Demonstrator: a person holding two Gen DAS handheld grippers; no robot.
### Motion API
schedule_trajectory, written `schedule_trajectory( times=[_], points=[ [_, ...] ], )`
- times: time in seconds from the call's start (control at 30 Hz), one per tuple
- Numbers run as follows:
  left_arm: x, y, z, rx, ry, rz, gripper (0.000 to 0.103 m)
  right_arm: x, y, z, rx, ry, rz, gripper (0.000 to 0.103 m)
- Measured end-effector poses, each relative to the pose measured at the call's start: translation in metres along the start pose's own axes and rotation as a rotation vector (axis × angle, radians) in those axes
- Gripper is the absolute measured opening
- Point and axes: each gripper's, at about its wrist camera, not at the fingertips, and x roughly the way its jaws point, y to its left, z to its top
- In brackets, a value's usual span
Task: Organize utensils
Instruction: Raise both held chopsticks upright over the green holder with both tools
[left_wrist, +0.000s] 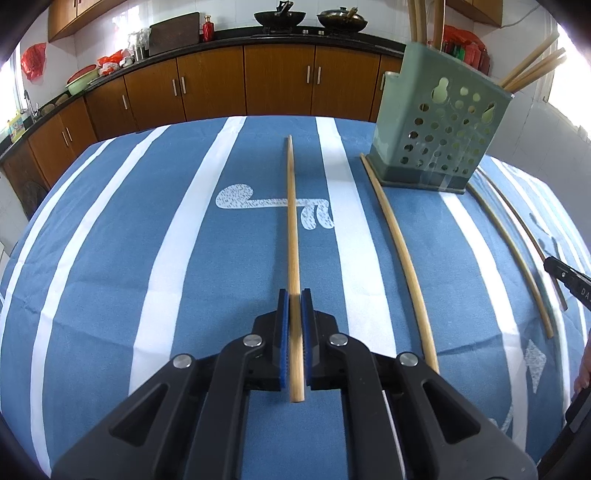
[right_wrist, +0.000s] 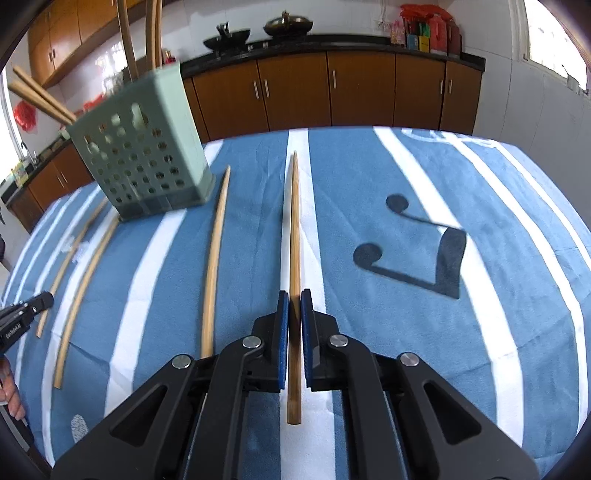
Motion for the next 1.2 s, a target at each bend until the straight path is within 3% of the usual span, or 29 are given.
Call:
schedule_trajectory(
  times=[0.63, 1.03, 1.2],
  points=[
    [-0.096, 0.019, 0.046, -0.085, -0.293, -0.092, 0.007, -0.085, -0.010, 0.044, 0.060, -0.320, 0.047, 0.007],
    [-0.132, 0.020, 0.064, -0.093, -0.392, -0.131, 0.007, -0.114, -0.007, 0.062, 0.055, -0.424, 0.070, 0.007],
    [-0.153, 0.016, 0.071, -0.074, -0.426, -0.163, 0.007, -0.135, 0.003, 0.077, 0.048, -0.473, 0.145, 0.007]
  ],
)
